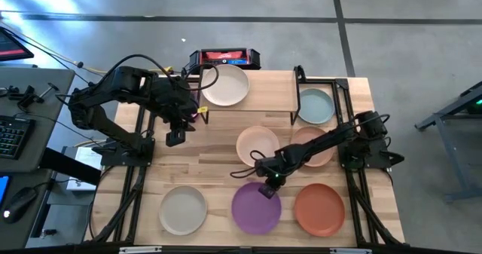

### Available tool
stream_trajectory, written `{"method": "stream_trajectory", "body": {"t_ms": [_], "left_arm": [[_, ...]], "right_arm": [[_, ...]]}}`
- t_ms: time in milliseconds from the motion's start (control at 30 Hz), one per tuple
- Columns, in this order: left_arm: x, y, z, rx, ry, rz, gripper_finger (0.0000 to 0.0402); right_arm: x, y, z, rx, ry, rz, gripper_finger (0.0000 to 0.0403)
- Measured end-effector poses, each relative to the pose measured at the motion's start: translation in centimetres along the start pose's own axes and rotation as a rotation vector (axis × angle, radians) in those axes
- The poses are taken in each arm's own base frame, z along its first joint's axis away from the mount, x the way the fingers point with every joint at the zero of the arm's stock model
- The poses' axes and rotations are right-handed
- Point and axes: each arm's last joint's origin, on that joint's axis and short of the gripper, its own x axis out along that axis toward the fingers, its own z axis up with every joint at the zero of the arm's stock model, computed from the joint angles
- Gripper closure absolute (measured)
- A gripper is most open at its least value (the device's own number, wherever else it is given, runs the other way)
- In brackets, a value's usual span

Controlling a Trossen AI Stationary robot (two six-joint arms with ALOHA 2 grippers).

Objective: Place and stack plates onto a shelf
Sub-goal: Stack the purple plate on top of the white plate on the shelf

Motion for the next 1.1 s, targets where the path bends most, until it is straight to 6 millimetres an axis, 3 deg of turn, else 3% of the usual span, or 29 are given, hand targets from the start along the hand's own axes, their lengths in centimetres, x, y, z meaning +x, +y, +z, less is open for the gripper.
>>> {"method": "stream_trajectory", "body": {"t_ms": [167, 433, 800, 1100], "left_arm": [[0.0, 0.0, 0.0, 0.024, -0.001, 0.004, 0.028], [0.0, 0.0, 0.0, 0.034, -0.001, 0.007, 0.028], [0.0, 0.3, 0.1, 0.073, -0.013, 0.106, 0.028], [-0.1, 0.6, 0.1, 0.072, -0.023, 0.198, 0.028]], "right_arm": [[-1.3, 0.0, 0.4, -0.008, -0.016, 0.033, 0.0402], [-5.1, -0.1, 1.3, 0.005, -0.103, 0.114, 0.0402], [-12.6, -0.8, 1.6, 0.042, -0.288, 0.269, 0.0403], [-18.9, -3.7, 2.3, 0.061, -0.525, 0.319, 0.0403]]}}
